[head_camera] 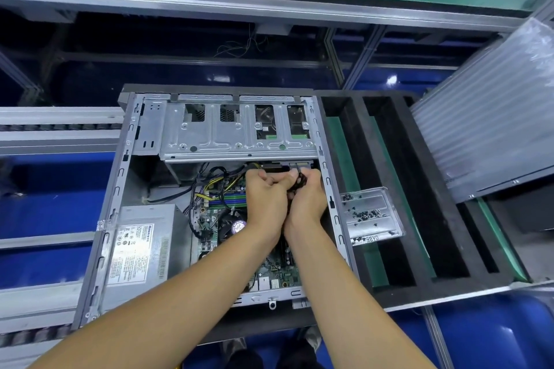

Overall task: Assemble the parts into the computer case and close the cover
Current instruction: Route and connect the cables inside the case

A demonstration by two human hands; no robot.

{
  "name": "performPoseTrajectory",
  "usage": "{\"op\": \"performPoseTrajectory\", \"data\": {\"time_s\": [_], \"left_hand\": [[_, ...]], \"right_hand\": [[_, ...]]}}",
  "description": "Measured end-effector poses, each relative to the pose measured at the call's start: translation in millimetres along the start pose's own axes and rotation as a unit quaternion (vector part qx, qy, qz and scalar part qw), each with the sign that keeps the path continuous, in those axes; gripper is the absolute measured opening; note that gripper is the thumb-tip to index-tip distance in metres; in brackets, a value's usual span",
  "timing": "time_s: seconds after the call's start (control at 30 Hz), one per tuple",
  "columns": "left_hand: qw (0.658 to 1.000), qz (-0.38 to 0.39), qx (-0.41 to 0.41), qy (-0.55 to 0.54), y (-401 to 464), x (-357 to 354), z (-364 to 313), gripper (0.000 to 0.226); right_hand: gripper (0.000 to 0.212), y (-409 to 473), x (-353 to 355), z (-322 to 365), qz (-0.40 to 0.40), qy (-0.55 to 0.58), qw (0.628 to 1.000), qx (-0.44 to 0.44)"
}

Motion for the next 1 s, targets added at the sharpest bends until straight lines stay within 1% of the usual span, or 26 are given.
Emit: {"op": "performPoseTrajectory", "data": {"time_s": [0.27,0.4,0.57,0.7,0.83,0.9,1.0], "left_hand": [[1.000,-0.007,-0.008,0.006,-1,1,-2,0.038],[1.000,-0.009,-0.013,0.010,0,2,-3,0.039],[0.997,-0.026,-0.037,0.062,2,5,-7,0.039],[0.992,-0.049,-0.049,0.102,3,9,-11,0.043],[0.996,-0.040,-0.027,0.070,5,9,-8,0.049],[0.997,-0.032,-0.021,0.062,6,8,-5,0.055],[0.997,-0.034,-0.019,0.061,7,9,-4,0.057]], "right_hand": [[0.028,-2,-3,1,0.010,0.017,1.000,0.001],[0.025,-3,-3,1,0.008,0.020,1.000,0.000],[0.024,-2,-4,6,0.002,0.008,1.000,0.030],[0.024,-2,-4,6,0.001,0.002,0.999,0.032],[0.023,-2,-3,4,-0.005,0.001,0.999,0.032],[0.025,-2,-2,4,-0.008,0.006,1.000,0.028],[0.030,-3,-2,2,-0.011,0.019,1.000,0.012]]}}
Point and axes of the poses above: each hand's wrist, its own y-axis towards the middle knuckle, its own x-axis out of the back of the hand, z = x × y, the point moved 8 cm from there along y, towards the middle knuckle, and after that the axes turned 8 degrees about y, right-handed, at the moved point
